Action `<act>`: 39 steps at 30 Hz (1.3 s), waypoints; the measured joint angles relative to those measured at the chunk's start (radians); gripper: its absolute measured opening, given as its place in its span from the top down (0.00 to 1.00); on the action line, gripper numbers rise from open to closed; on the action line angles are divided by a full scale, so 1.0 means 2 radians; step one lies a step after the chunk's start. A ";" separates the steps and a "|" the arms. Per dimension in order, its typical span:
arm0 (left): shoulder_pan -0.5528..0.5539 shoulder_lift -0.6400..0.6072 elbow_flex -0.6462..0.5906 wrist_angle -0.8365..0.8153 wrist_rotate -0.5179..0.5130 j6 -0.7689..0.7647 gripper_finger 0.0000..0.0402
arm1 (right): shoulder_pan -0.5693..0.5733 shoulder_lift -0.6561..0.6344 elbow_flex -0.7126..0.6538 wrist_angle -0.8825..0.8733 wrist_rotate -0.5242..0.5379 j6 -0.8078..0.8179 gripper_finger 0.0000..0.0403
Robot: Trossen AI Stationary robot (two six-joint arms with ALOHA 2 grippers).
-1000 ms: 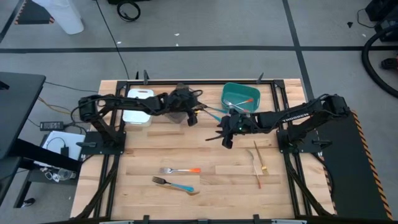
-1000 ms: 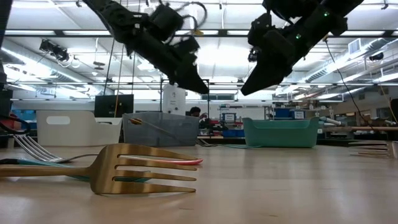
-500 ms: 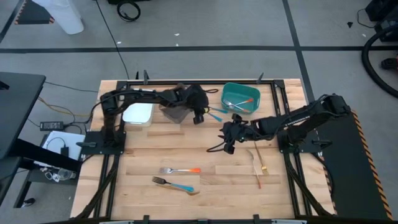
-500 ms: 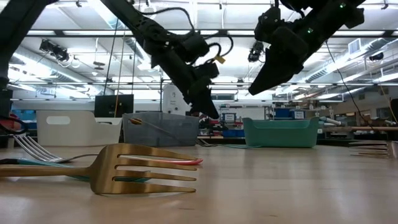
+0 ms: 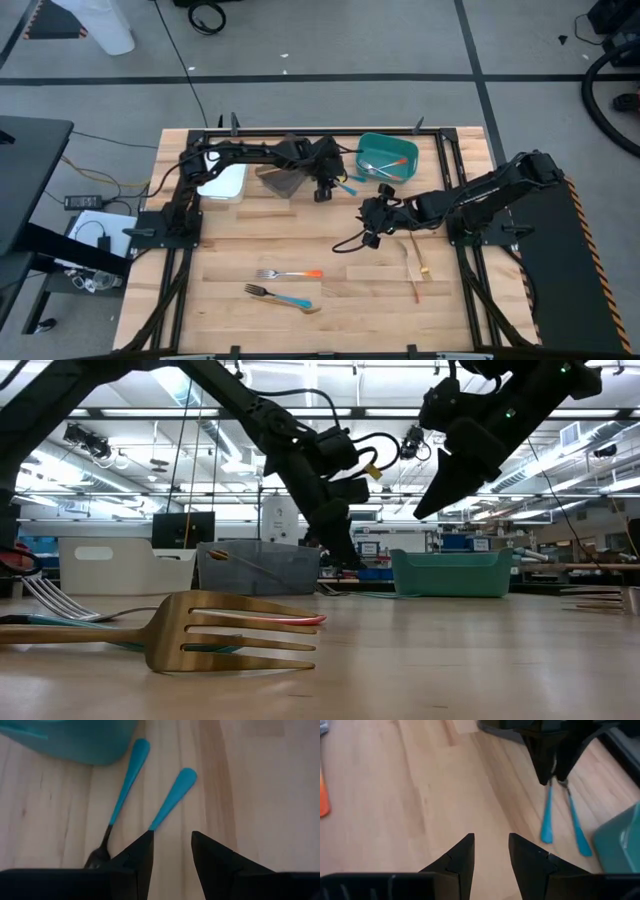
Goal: Sort silverware by color (type)
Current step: Put the middle blue fork into the white bin
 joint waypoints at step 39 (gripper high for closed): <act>-0.017 0.094 0.156 -0.162 -0.040 0.006 0.79 | 0.006 -0.059 0.000 -0.022 0.011 -0.002 0.71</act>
